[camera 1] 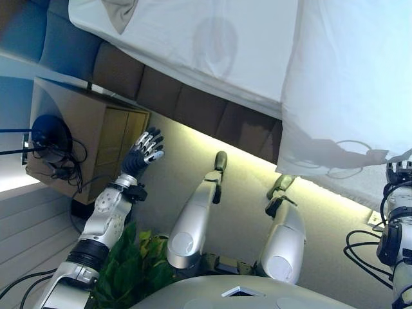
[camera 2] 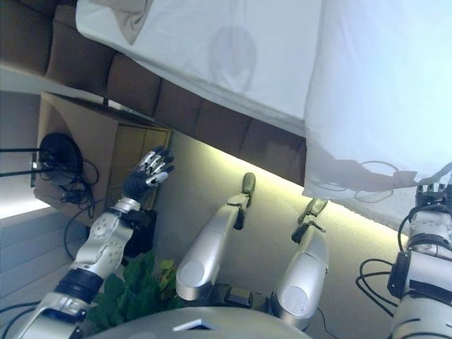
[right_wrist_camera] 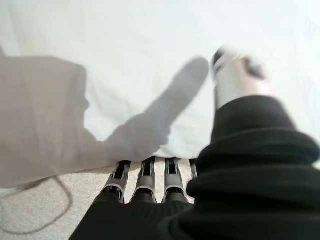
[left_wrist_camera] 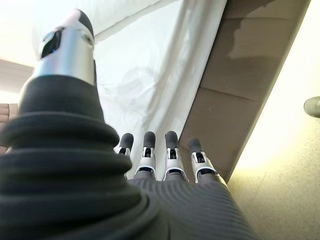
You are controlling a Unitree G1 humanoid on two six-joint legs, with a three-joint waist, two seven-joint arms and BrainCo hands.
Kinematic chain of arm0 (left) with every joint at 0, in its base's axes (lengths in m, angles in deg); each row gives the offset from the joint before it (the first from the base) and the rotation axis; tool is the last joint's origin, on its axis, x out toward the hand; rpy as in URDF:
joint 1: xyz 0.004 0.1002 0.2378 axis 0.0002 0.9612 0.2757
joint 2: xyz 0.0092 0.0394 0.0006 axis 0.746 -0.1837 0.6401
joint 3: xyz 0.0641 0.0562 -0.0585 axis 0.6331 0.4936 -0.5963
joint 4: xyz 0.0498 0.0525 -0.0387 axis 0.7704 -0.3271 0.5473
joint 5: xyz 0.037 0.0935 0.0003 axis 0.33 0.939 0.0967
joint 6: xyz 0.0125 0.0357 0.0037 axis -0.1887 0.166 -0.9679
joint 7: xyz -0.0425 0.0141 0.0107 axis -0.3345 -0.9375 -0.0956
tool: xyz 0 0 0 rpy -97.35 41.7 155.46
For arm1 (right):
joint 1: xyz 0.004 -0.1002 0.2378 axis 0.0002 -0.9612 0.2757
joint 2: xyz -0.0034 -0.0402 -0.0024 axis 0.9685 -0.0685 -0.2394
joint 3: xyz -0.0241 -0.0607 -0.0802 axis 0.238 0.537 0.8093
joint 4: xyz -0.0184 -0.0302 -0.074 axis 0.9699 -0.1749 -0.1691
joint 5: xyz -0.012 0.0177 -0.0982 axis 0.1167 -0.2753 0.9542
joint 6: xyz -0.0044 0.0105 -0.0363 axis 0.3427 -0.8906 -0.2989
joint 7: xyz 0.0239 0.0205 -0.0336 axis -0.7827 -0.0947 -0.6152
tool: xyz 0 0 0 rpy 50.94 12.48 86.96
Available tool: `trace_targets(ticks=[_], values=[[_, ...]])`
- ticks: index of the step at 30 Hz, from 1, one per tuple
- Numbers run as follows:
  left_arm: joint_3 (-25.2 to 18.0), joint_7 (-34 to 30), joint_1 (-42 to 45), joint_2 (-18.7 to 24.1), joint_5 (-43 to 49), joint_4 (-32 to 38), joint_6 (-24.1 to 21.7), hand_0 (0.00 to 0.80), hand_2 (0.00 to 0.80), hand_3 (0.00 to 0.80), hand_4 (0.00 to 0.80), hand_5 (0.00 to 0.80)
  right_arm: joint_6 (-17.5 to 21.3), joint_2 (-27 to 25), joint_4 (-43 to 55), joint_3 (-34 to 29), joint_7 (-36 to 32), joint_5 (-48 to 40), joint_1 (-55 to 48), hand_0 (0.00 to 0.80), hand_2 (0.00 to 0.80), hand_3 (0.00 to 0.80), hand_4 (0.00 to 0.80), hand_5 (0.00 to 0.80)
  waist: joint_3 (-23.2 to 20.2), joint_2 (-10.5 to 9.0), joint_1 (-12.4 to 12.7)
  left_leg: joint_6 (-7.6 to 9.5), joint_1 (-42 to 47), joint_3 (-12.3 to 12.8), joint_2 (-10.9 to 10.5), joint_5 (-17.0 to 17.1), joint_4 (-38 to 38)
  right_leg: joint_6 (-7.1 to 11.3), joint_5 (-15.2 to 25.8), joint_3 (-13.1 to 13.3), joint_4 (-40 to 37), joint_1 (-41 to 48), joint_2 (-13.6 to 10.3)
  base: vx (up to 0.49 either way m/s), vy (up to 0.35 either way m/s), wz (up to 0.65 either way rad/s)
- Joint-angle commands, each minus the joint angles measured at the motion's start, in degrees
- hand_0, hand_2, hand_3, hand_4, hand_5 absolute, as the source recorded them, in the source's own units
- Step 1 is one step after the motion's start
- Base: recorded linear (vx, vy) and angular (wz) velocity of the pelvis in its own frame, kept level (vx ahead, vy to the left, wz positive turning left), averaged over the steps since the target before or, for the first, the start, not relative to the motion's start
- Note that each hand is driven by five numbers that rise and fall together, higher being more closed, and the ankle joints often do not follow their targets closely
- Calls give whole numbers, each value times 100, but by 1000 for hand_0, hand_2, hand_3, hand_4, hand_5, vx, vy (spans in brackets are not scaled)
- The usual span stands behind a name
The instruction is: Make the bed neatly
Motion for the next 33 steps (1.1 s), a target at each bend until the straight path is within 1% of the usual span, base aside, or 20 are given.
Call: trace_targets(ticks=[1, 6, 11, 15, 19, 20, 21, 22, 23, 26, 28, 29, 30, 31, 32, 33], values=[[-134, -74, -64, 181, -262, 284, -122, 0, 0, 0, 0, 0, 53, -389, 256, 92, -217, 234, 121, 800, 800, 800, 800, 800, -30, 117, 90, -463, -436, -120, 280, 292, 220, 340, 237, 101, -383, 388, -344, 56, 46, 5], [-160, -133, -58, 219, -326, 257, -34, 0, 0, 0, 0, 0, -8, -372, 212, 143, -268, 419, 127, 800, 800, 800, 800, 800, -167, 131, 179, -455, -262, -155, 219, 280, 166, 356, 262, -18, -504, 717, -411, 67, 39, 13], [-210, -179, -20, 242, -340, 277, 69, 0, 0, 0, 0, 0, 47, -178, 270, 225, -431, 1038, 57, 800, 800, 800, 800, 800, -279, 83, 280, -448, -102, -223, 172, 300, 62, 397, 305, -158, -718, 1099, -394, 64, 18, 16], [-261, -267, 51, 238, -263, 259, 132, 0, 0, 0, 0, 0, 151, 297, 455, 410, -504, 1102, -88, 800, 800, 800, 800, 800, -428, -8, 414, -440, 90, -332, 120, 271, -18, 400, 328, -316, -924, 1513, -359, 90, -11, 13], [-308, -445, 112, 174, -133, 93, 126, 0, 0, 0, 0, 0, 220, 1180, 712, 699, -683, 778, -299, 800, 800, 800, 800, 800, -631, -99, 547, -414, 292, -434, 66, 231, -73, 381, 333, -447, -1083, 1919, -345, 138, -25, 18], [-283, -459, 99, 127, -84, 36, 116, 0, 0, 0, 0, 0, 278, 1448, 751, 833, -705, 768, -329, 800, 800, 800, 800, 800, -710, -135, 589, -437, 392, -485, 69, 87, -81, 415, 222, -416, -1115, 2064, -321, 161, -56, 19], [-280, -458, 103, 123, -71, 19, 104, 0, 0, 0, 0, 0, 299, 1542, 780, 875, -702, 817, -346, 800, 800, 800, 800, 800, -724, -147, 593, -434, 416, -499, 64, 79, -84, 414, 221, -431, -1132, 2108, -320, 112, -9, 23], [-226, -469, 66, 52, -3, -50, 98, 0, 0, 0, 0, 0, 490, 1937, 933, 1157, -449, 1009, -289, 800, 800, 800, 800, 800, -782, -148, 662, -397, 431, -526, 30, 199, -103, 371, 337, -520, -1172, 2164, -344, 36, 47, 22], [-199, -486, 68, -8, 30, -99, 74, 0, 0, 0, 0, 0, 552, 2176, 1034, 1370, -287, 1189, -251, 800, 800, 800, 800, 800, -829, -160, 706, -402, 483, -553, 23, 180, -100, 362, 330, -540, -1191, 2245, -342, 47, 63, 16], [-143, -491, 119, -190, 129, -164, 29, 0, 0, 0, 0, 0, 630, 2698, 1389, 1915, 141, 1711, -251, 800, 800, 800, 800, 800, -968, -161, 789, -408, 629, -618, -13, 186, -180, 349, 328, -604, -1302, 2490, -341, 95, 60, 8], [-133, -535, 188, -275, 211, -190, 0, 0, 0, 0, 0, 0, 627, 2912, 1651, 2275, 403, 2047, -360, 800, 800, 800, 800, 800, -1053, -171, 846, -405, 743, -665, -42, 206, -265, 351, 339, -653, -1386, 2664, -336, 95, 56, 11], [-142, -549, 224, -310, 244, -196, -16, 0, 0, 0, 0, 0, 584, 3001, 1764, 2429, 513, 2231, -404, 800, 800, 800, 800, 800, -1091, -180, 873, -404, 790, -687, -58, 215, -303, 353, 345, -677, -1426, 2737, -330, 102, 37, 18], [-154, -579, 261, -367, 280, -210, -27, 0, 0, 0, 0, 0, 479, 3131, 1885, 2699, 614, 2599, -458, 800, 800, 800, 800, 800, -1142, -191, 932, -403, 849, -720, -81, 220, -341, 356, 353, -714, -1463, 2823, -335, 157, -17, 18], [-172, -592, 285, -401, 289, -227, -29, 0, 0, 0, 0, 0, 433, 3203, 1937, 2888, 690, 2847, -482, 800, 800, 800, 800, 800, -1174, -217, 968, -441, 944, -743, -63, 79, -343, 390, 239, -694, -1468, 2920, -315, 151, -16, 15], [-199, -619, 295, -445, 309, -248, -20, 0, 0, 0, 0, 0, 297, 3276, 1984, 3120, 693, 3140, -478, 800, 800, 800, 800, 800, -1194, -223, 1007, -444, 974, -766, -77, 79, -346, 393, 241, -729, -1473, 2966, -327, 137, -22, 22], [-241, -672, 304, -487, 339, -287, -9, 0, 0, 0, 0, 0, 239, 3356, 2014, 3331, 766, 3252, -465, 800, 800, 800, 800, 800, -1217, -228, 1052, -456, 1003, -779, -82, 75, -347, 398, 234, -762, -1484, 3022, -332, 69, 29, 23]])
